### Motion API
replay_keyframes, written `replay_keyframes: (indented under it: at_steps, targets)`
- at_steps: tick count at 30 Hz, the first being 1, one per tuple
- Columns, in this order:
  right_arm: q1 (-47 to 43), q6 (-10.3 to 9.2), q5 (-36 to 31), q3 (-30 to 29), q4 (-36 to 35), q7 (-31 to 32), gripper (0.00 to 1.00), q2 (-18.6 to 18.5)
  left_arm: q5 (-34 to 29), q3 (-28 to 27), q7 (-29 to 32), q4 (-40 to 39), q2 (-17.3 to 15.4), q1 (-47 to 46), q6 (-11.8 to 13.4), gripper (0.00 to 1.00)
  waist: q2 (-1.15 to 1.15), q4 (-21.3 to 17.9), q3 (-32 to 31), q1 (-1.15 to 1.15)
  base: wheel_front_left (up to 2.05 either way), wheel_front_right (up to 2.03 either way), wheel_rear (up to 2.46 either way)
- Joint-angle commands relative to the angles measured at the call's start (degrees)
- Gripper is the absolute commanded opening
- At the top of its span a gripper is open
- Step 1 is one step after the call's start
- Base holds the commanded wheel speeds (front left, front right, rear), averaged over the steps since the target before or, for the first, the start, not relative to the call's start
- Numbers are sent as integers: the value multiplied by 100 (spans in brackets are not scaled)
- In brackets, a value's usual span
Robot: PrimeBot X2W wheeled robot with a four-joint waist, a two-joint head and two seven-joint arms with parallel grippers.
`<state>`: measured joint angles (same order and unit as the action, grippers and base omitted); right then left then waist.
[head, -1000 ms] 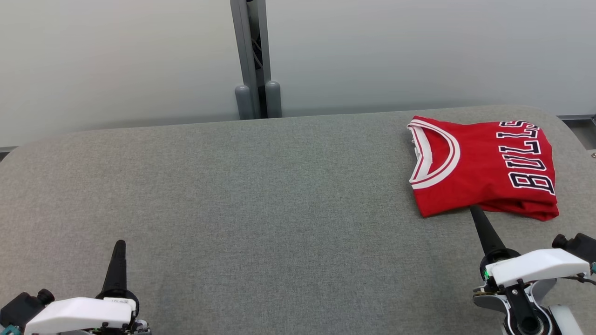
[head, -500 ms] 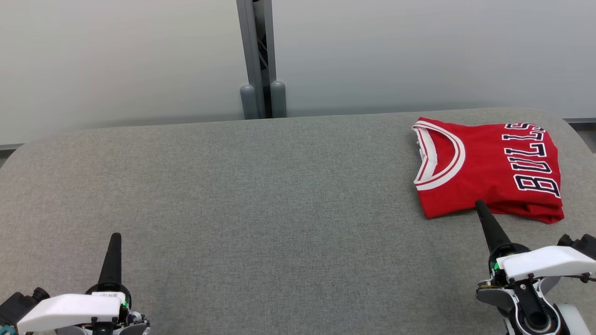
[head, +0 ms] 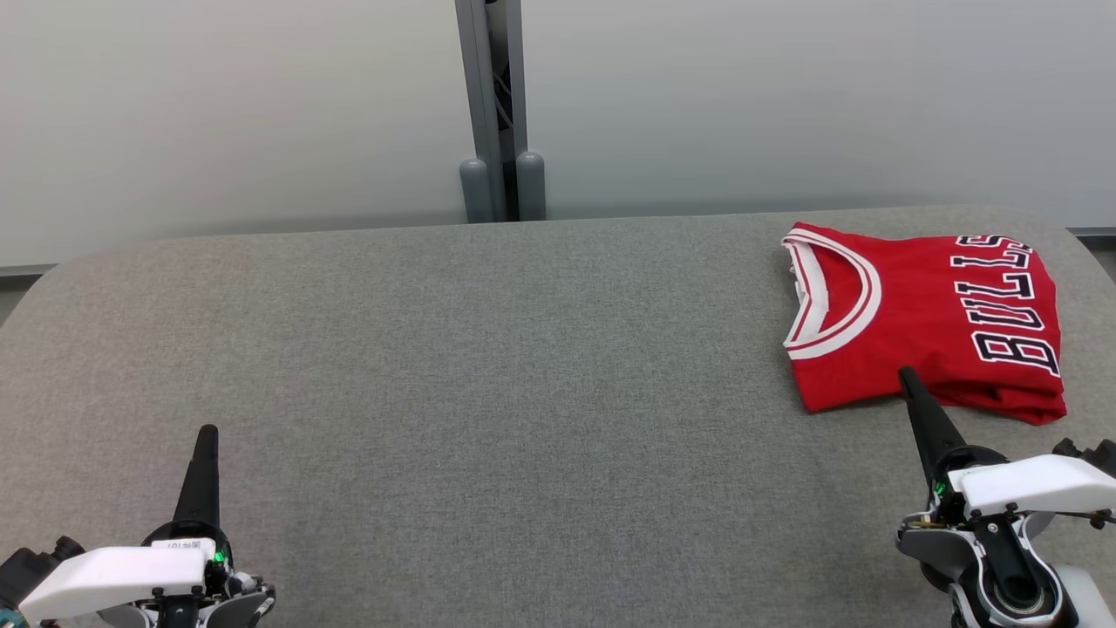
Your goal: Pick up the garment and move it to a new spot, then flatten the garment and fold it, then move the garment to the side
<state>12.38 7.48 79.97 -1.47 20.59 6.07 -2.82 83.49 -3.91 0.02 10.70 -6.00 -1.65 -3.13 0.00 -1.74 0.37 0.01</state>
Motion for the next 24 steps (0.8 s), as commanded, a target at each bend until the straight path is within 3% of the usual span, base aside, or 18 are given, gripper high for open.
replay_keyframes:
  at_steps: [1, 24]
  targets:
    - [85, 2, 152, -39, -9, 52, 0, -47, 127, -67, 44, 1, 4, -152, -83, 0, 0, 10, -1, -1, 0, 0, 0]
    - [171, 2, 987, -172, 106, 195, 0, -46, 815, -334, 244, 156, 145, -301, -377, 0, 0, 130, -13, -1, 0, 0, 0]
